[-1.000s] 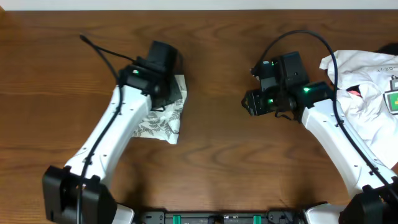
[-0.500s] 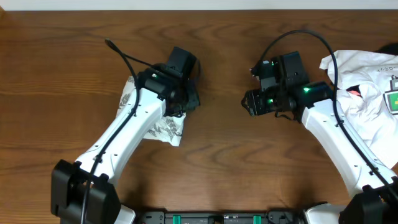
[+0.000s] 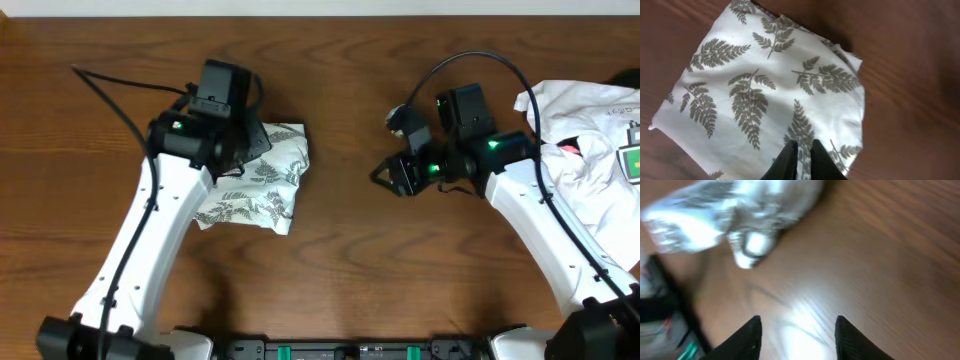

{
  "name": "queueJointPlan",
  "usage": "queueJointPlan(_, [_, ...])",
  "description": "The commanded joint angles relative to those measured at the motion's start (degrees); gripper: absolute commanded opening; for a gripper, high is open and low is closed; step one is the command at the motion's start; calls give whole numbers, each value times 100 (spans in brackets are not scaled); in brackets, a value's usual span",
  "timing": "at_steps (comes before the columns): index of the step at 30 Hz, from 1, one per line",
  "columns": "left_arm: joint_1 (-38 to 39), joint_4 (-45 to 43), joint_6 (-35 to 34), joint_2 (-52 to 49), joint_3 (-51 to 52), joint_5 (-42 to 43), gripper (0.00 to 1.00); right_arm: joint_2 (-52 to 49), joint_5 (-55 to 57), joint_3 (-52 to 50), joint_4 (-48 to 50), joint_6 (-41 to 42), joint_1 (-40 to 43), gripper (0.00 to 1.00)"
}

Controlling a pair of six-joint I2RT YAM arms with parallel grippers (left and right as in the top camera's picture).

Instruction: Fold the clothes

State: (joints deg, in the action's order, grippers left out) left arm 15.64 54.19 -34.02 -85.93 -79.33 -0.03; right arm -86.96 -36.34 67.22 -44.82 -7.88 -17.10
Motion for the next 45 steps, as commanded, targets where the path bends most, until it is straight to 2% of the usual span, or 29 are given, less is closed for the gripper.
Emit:
queueJointPlan(1, [-7,55,98,-317,304,-153,11,37,-1150,44,94,-461,-179,42])
queueJointPlan(3, [-15,76,96,-544,417,7,11,37,-1187,44,173,-461,-278,43])
queueJointPlan(5, [-13,118,101,-752,505,573,6,37,-1163,44,205,-457,-330,44])
queueJointPlan(9, [11,184,96,-1095,739,1423,6,37,-1147,44,221,-457,-332,45])
queueJointPlan(12, [74,120,98,-1294,960,1429,6,37,-1147,44,223,-457,-332,45])
queueJointPlan(17, [70,-699,96,-1523,1523,1298,6,37,-1152,44,208,-435,-332,45])
queueJointPlan(22, [66,-1095,212,-1532,1606,1051,6,37,-1150,44,157,-437,-332,45])
queueJointPlan(29, [66,-636,581,-1043,1196,1047,6,37,-1145,44,177,-442,-332,51])
queueJointPlan(32, [66,-509,616,-468,1106,691,6,37,-1029,44,260,-337,-332,43])
queueJointPlan(35, [66,-448,614,164,1106,-369,6,35,-802,44,551,236,-337,28])
queueJointPlan(38, [-24,-538,612,597,1106,-1198,11,33,-804,44,951,315,-415,22])
queueJointPlan(45, [-551,-723,616,479,1108,-1246,9,-199,-804,44,1856,310,-981,17])
